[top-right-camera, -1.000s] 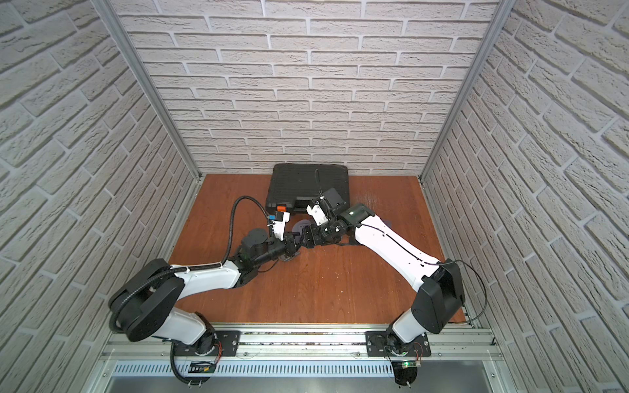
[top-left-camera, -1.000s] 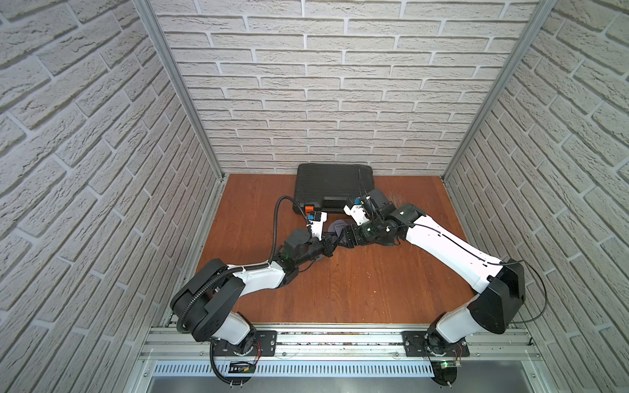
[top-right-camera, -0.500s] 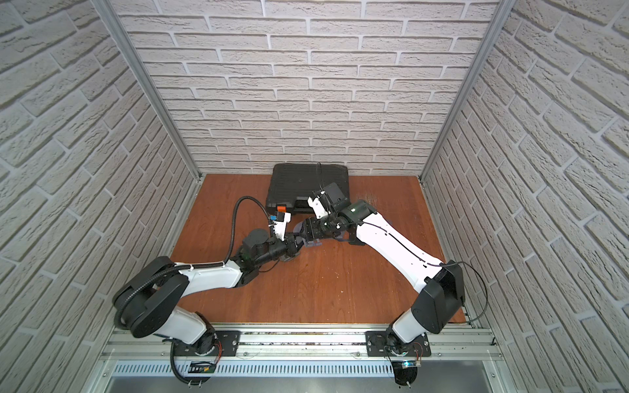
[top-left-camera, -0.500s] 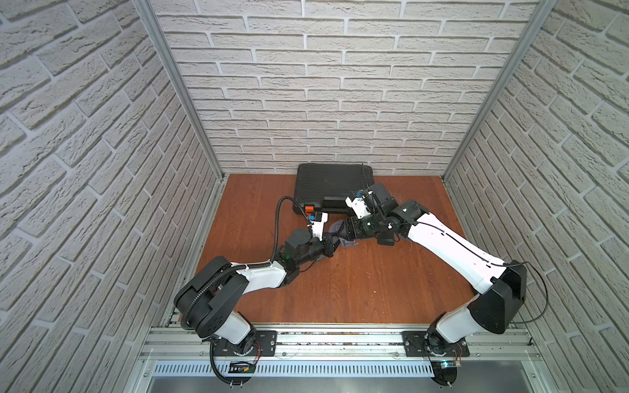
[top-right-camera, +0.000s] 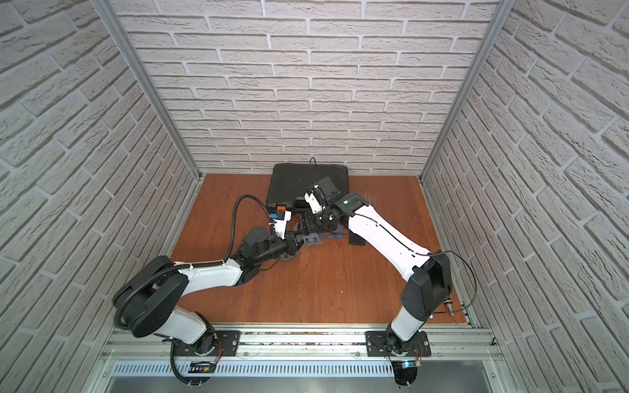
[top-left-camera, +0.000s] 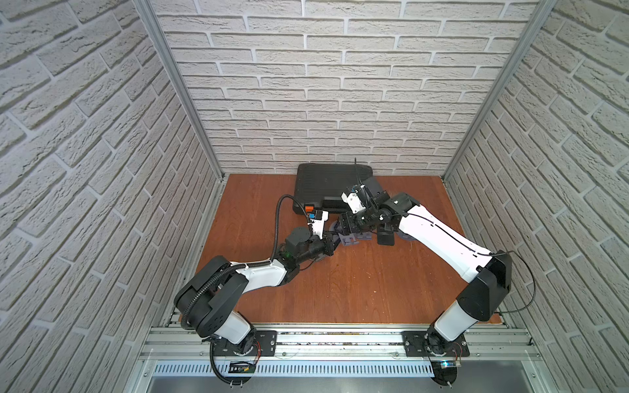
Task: Open the phone stand
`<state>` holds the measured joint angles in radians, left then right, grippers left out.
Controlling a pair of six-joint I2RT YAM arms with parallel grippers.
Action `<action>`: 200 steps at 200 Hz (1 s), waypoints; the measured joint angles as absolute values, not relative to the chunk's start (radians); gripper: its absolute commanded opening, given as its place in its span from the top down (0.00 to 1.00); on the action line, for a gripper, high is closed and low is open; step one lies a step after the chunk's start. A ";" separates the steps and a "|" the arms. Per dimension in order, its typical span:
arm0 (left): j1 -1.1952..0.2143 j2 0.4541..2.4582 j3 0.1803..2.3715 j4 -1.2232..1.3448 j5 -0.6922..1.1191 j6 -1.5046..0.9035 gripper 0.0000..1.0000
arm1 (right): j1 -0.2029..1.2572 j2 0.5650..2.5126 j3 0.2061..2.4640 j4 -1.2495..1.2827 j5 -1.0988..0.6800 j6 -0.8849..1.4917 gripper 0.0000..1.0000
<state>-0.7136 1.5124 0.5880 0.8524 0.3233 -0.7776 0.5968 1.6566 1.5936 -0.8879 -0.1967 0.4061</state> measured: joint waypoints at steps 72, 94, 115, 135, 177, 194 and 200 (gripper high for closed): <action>-0.714 1.512 0.588 0.852 0.324 -0.770 1.00 | 0.596 1.668 1.606 -0.919 -0.179 0.403 0.28; -0.714 1.512 0.588 0.852 0.324 -0.770 1.00 | 0.596 1.686 1.626 -0.924 -0.180 0.402 0.29; -0.714 1.512 0.588 0.852 0.325 -0.769 1.00 | 0.596 1.702 1.635 -0.925 -0.180 0.402 0.30; -0.714 1.512 0.588 0.851 0.325 -0.767 1.00 | 0.596 1.709 1.638 -0.925 -0.183 0.402 0.36; -0.714 1.512 0.588 0.844 0.322 -0.761 1.00 | 0.596 1.711 1.640 -0.925 -0.184 0.403 0.64; -0.712 1.512 0.588 0.842 0.315 -0.762 1.00 | 0.596 1.711 1.640 -0.926 -0.180 0.403 0.70; -0.711 1.512 0.588 0.840 0.313 -0.763 1.00 | 0.596 1.711 1.640 -0.926 -0.179 0.403 0.72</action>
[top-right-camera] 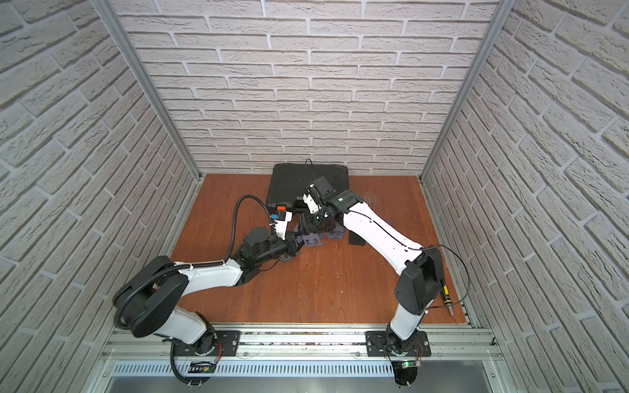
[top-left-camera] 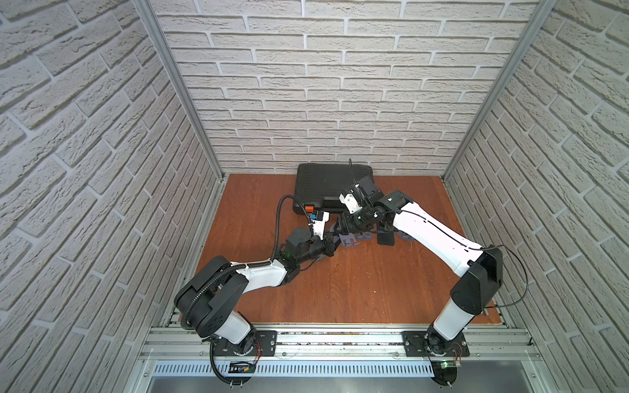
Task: Open the phone stand
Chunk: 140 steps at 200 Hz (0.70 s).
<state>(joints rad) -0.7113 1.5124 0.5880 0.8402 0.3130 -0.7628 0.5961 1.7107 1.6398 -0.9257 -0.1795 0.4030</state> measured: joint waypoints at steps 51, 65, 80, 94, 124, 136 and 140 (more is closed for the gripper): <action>-0.690 1.512 0.591 0.836 0.289 -0.794 1.00 | 0.599 1.709 1.634 -0.874 -0.157 0.403 0.77; -0.679 1.512 0.592 0.836 0.291 -0.807 1.00 | 0.601 1.706 1.623 -0.846 -0.154 0.403 0.78; -0.671 1.512 0.594 0.833 0.294 -0.818 1.00 | 0.601 1.699 1.609 -0.818 -0.152 0.404 0.79; -0.667 1.512 0.595 0.831 0.297 -0.829 1.00 | 0.602 1.687 1.593 -0.798 -0.148 0.407 0.80; -0.667 1.518 0.600 0.834 0.298 -0.850 1.00 | 0.602 1.654 1.559 -0.763 -0.134 0.411 0.81; -0.666 1.520 0.600 0.836 0.299 -0.858 1.00 | 0.602 1.644 1.547 -0.754 -0.131 0.412 0.81; -0.666 1.522 0.600 0.836 0.300 -0.860 1.00 | 0.602 1.642 1.544 -0.750 -0.131 0.412 0.82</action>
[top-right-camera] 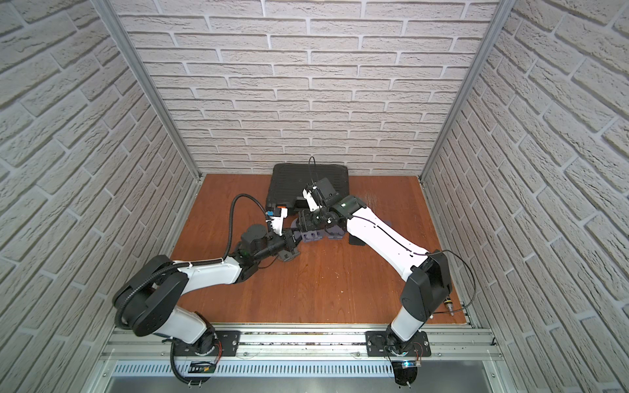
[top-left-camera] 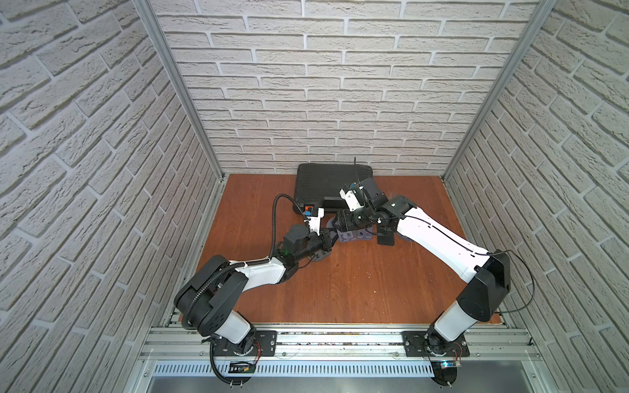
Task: Open the phone stand
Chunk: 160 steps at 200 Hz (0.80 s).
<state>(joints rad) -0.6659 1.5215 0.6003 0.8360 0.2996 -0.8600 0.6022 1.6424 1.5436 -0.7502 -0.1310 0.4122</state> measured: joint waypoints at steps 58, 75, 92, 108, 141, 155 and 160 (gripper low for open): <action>-0.641 1.523 0.604 0.838 0.345 -0.928 1.00 | 0.607 1.570 1.455 -0.664 -0.117 0.422 0.82; -0.632 1.523 0.613 0.832 0.367 -0.947 1.00 | 0.615 1.539 1.422 -0.629 -0.097 0.430 0.82; -0.624 1.523 0.628 0.818 0.390 -0.964 1.00 | 0.630 1.507 1.388 -0.590 -0.075 0.436 0.82; -0.620 1.523 0.639 0.809 0.404 -0.980 1.00 | 0.643 1.481 1.362 -0.563 -0.043 0.439 0.83; -0.607 1.523 0.654 0.788 0.440 -1.008 1.00 | 0.690 1.445 1.316 -0.508 0.052 0.433 0.83; -0.604 1.523 0.654 0.776 0.451 -1.020 1.00 | 0.706 1.439 1.298 -0.491 0.080 0.431 0.84; -0.601 1.523 0.654 0.772 0.456 -1.024 1.00 | 0.710 1.438 1.291 -0.485 0.088 0.431 0.84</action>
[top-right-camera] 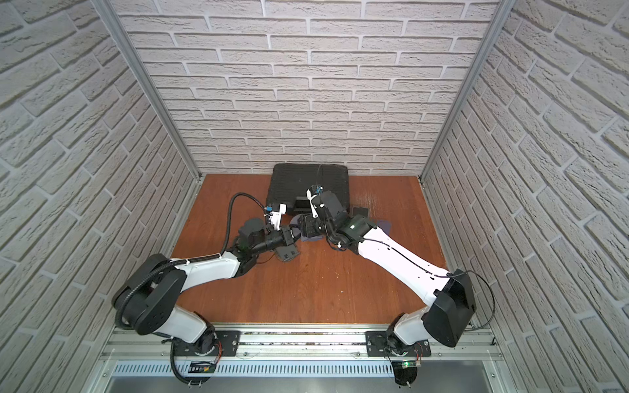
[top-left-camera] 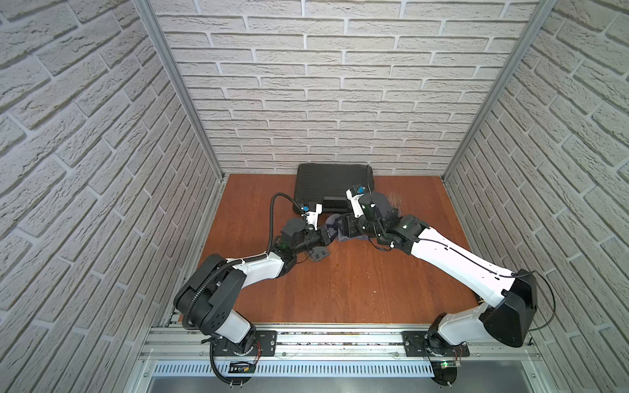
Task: Open the phone stand
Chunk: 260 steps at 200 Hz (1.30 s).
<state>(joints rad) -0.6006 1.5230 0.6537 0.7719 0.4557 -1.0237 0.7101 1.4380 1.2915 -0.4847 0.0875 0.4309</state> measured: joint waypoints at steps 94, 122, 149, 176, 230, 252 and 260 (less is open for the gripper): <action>-0.560 1.510 0.654 0.739 0.529 -1.102 1.00 | 0.760 1.387 1.176 -0.344 0.150 0.406 0.85; -0.560 1.510 0.654 0.739 0.545 -1.121 1.00 | 0.781 1.350 1.119 -0.301 0.181 0.403 0.86; -0.548 1.510 0.654 0.736 0.545 -1.131 1.00 | 0.796 1.308 1.061 -0.268 0.193 0.403 0.86; -0.545 1.510 0.654 0.736 0.547 -1.148 1.00 | 0.805 1.290 1.032 -0.243 0.202 0.396 0.86; -0.544 1.510 0.654 0.739 0.548 -1.165 1.00 | 0.809 1.288 1.039 -0.254 0.210 0.387 0.83; -0.543 1.510 0.654 0.741 0.546 -1.164 1.00 | 0.810 1.308 1.076 -0.287 0.215 0.388 0.83; -0.543 1.510 0.654 0.739 0.544 -1.164 1.00 | 0.810 1.321 1.095 -0.302 0.215 0.388 0.82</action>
<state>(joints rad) -0.5430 1.5105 0.6537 0.7391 0.5438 -1.1637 0.8101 1.3209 1.0946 -0.3023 0.2153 0.3882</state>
